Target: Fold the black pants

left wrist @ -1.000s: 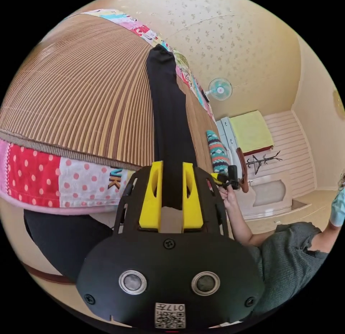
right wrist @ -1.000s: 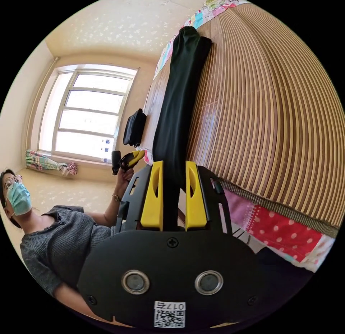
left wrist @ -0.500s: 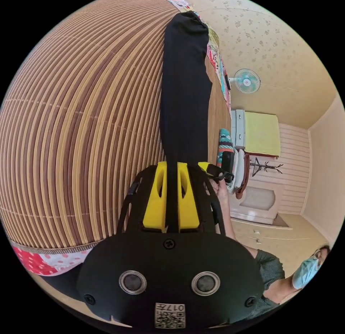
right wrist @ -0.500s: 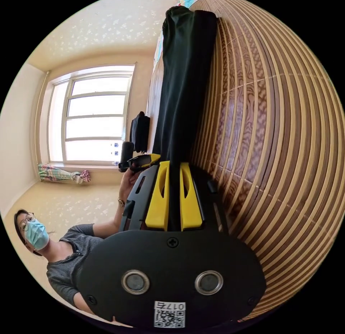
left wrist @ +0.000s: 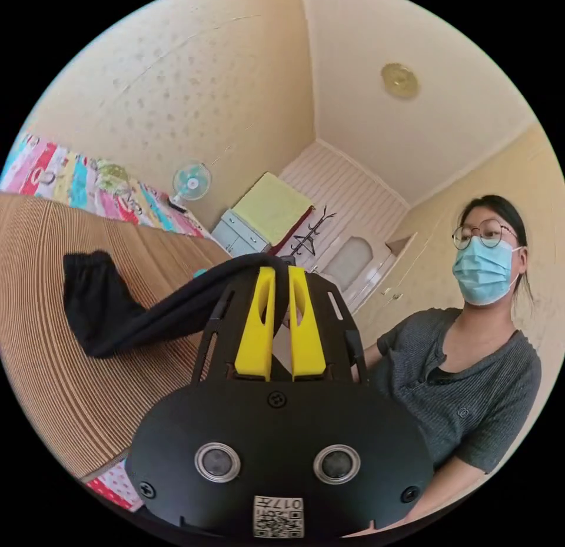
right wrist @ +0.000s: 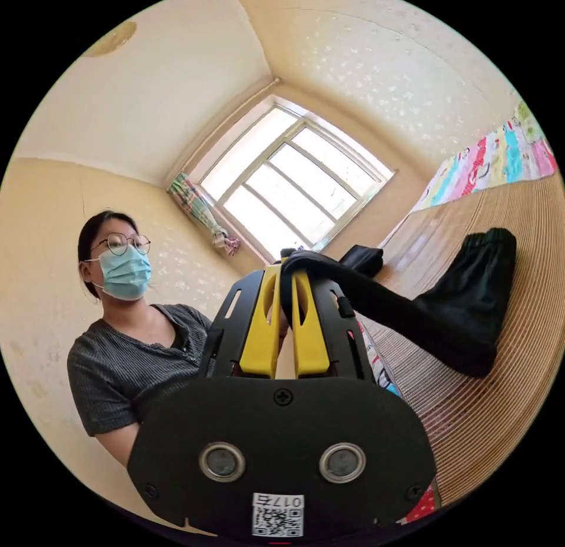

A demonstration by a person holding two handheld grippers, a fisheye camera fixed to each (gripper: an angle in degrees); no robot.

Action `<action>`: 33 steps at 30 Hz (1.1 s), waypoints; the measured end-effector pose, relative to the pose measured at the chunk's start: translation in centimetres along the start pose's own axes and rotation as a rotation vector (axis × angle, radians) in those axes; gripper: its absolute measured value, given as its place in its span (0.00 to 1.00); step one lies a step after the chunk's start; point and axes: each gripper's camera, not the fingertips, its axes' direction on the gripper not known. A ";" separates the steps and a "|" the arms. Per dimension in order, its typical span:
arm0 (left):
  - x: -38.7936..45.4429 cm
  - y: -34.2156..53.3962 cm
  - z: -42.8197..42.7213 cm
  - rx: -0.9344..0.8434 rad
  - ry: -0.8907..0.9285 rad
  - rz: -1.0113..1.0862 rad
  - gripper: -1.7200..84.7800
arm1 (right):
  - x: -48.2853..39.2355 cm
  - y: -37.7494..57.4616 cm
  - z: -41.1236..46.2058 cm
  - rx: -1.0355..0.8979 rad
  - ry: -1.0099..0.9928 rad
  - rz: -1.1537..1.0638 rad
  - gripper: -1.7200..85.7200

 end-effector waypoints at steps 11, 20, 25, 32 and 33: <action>20.6 -4.4 -0.1 0.214 0.068 0.422 0.07 | -24.5 -10.9 5.6 0.098 0.082 -0.371 0.04; 8.0 -9.0 4.0 0.151 -0.219 0.160 0.07 | -9.4 -18.6 6.4 0.098 0.251 -0.072 0.03; -6.8 -13.0 5.3 0.025 -0.270 -0.079 0.06 | 6.3 -23.4 7.4 -0.033 0.398 0.166 0.03; -14.1 -1.2 6.7 -0.246 -0.355 -0.137 0.07 | 14.7 -10.4 11.6 -0.219 0.470 0.264 0.03; -14.5 2.7 6.1 -0.273 -0.281 -0.181 0.07 | 15.4 -5.9 11.7 -0.238 0.416 0.293 0.03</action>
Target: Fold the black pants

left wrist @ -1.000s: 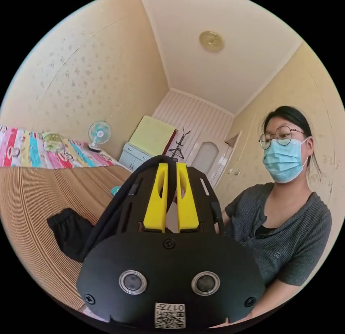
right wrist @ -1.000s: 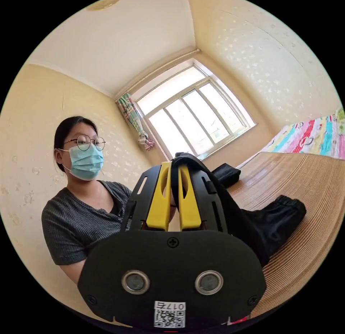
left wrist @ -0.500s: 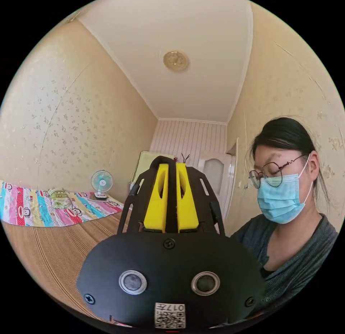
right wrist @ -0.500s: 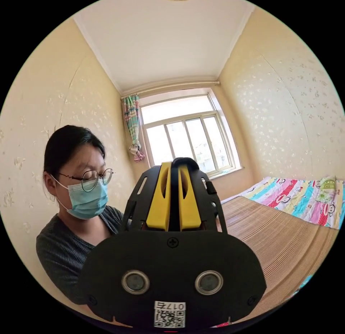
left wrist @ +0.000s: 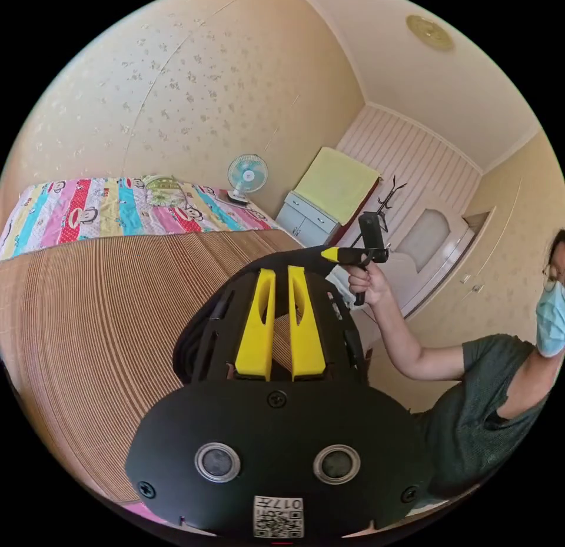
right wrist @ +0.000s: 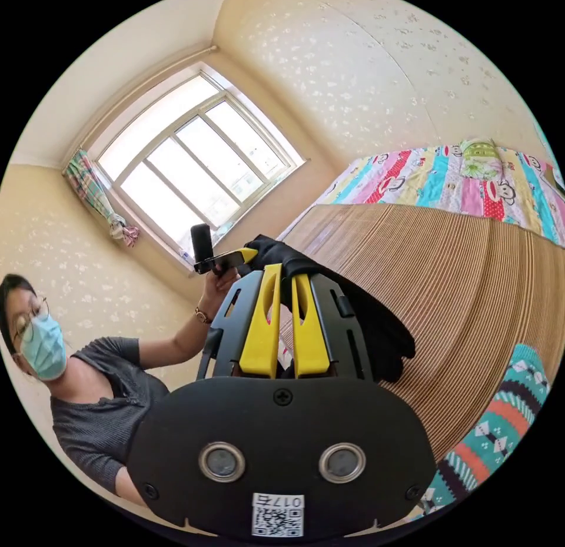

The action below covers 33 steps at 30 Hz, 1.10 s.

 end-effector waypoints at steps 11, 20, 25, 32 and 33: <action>-0.2 20.1 -0.2 -0.141 0.016 -0.388 0.09 | 8.9 27.5 4.3 -0.011 -0.289 0.518 0.08; -11.1 11.6 -1.6 -0.212 0.125 -0.754 0.33 | 10.1 25.4 -1.6 0.124 -0.348 0.636 0.19; -11.7 9.0 -0.4 -0.216 0.186 -0.768 0.26 | 9.2 24.7 -0.9 0.058 -0.418 0.700 0.27; -8.1 5.8 -2.5 -0.211 0.388 -0.840 0.14 | 9.0 22.9 0.0 0.090 -0.536 0.769 0.34; -6.7 5.0 -2.4 -0.220 0.418 -0.837 0.14 | 9.0 22.2 -0.4 0.168 -0.567 0.764 0.35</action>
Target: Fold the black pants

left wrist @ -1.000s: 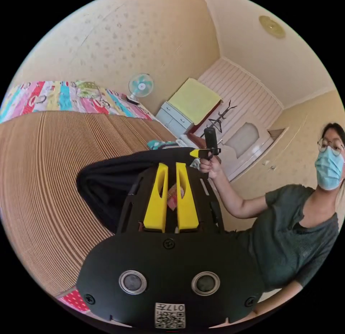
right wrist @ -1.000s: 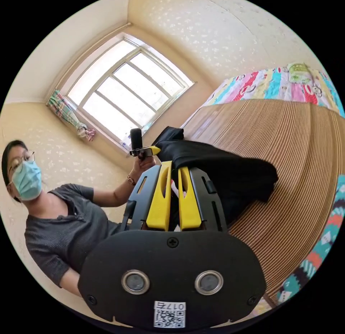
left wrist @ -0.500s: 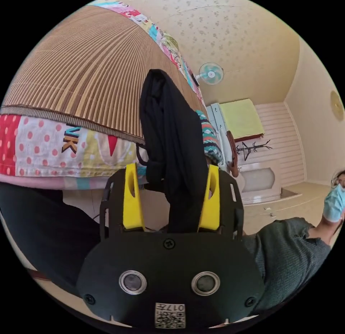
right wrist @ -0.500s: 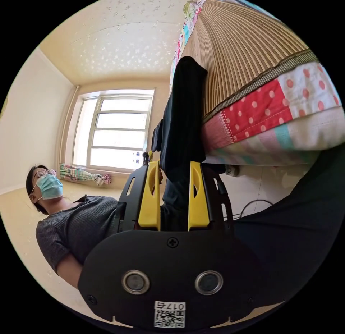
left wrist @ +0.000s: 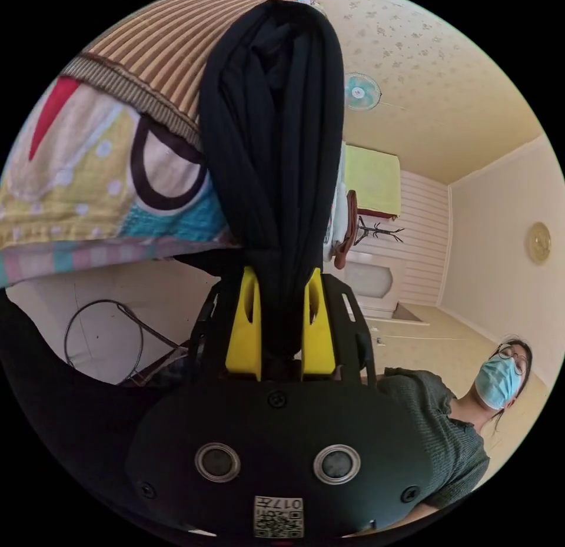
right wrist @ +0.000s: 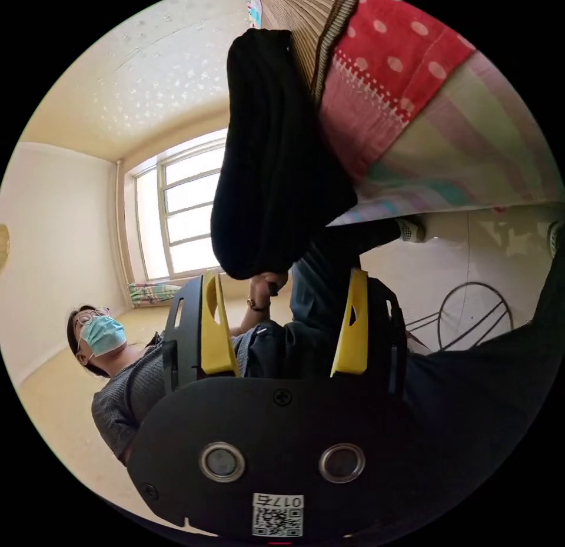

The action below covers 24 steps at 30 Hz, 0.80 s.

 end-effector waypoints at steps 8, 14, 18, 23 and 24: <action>8.4 2.2 1.1 -0.005 -0.068 0.119 0.14 | -5.0 -1.8 -2.1 0.211 -0.287 -0.126 0.29; 21.1 2.7 0.6 -0.043 -0.108 0.482 0.15 | -16.6 -3.4 -4.2 0.215 -0.456 -0.443 0.22; 27.6 3.5 -0.4 -0.063 -0.007 0.699 0.15 | -26.6 -6.9 -10.4 0.277 -0.531 -0.718 0.21; 26.2 3.6 -0.8 -0.060 -0.125 0.673 0.14 | -36.5 -9.9 -21.7 0.396 -0.397 -0.968 0.20; 24.7 3.2 -0.7 -0.059 -0.112 0.622 0.14 | -37.3 -10.8 -24.6 0.427 -0.297 -0.965 0.20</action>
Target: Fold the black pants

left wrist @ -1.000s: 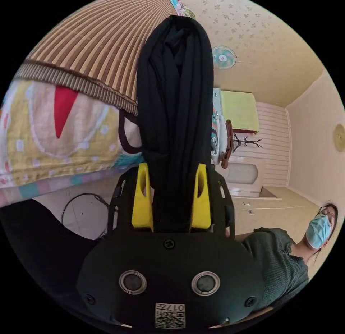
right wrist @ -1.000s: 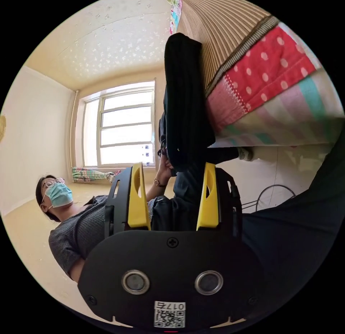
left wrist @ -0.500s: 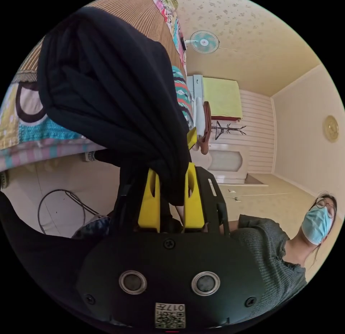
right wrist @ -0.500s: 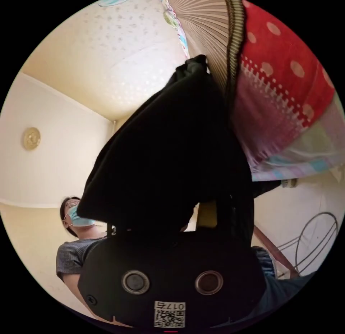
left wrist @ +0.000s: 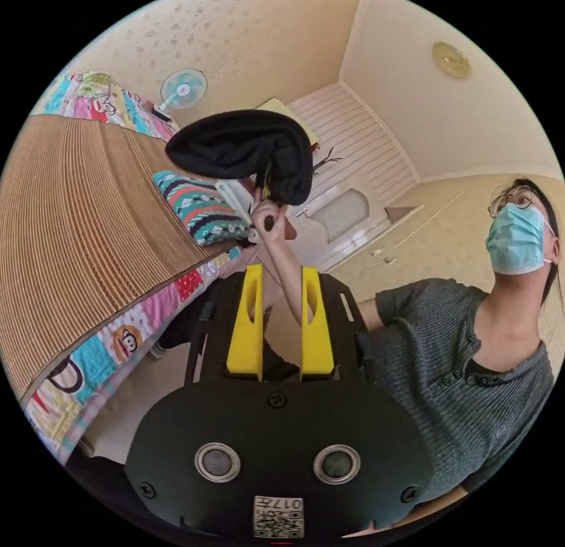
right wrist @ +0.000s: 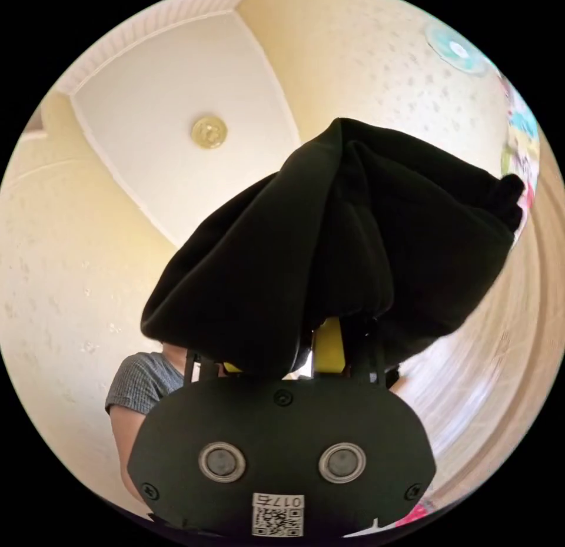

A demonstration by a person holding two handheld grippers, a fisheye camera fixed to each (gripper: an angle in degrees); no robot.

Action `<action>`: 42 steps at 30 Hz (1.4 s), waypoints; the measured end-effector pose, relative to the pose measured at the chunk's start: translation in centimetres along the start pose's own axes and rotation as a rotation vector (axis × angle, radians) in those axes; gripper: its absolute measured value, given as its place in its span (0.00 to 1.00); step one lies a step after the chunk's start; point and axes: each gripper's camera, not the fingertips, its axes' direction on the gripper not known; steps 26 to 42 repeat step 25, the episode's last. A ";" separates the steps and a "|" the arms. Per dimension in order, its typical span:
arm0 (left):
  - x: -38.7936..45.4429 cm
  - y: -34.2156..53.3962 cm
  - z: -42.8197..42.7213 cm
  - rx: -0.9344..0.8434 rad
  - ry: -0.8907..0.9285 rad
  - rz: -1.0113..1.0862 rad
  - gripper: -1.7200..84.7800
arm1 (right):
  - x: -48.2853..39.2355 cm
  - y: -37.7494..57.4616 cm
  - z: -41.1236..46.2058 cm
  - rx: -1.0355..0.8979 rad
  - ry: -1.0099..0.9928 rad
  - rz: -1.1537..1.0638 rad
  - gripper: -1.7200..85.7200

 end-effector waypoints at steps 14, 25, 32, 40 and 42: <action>-13.2 7.4 -4.7 0.156 -0.123 -0.445 0.15 | 0.0 8.7 -13.8 -0.037 0.984 0.456 0.13; -11.1 5.1 -24.0 0.606 -1.179 -0.414 0.08 | -1.3 18.1 -6.7 -0.110 0.785 0.409 0.03; -11.1 5.1 -24.0 0.606 -1.179 -0.414 0.08 | -1.3 18.1 -6.7 -0.110 0.785 0.409 0.03; -11.1 5.1 -24.0 0.606 -1.179 -0.414 0.08 | -1.3 18.1 -6.7 -0.110 0.785 0.409 0.03; -11.1 5.1 -24.0 0.606 -1.179 -0.414 0.08 | -1.3 18.1 -6.7 -0.110 0.785 0.409 0.03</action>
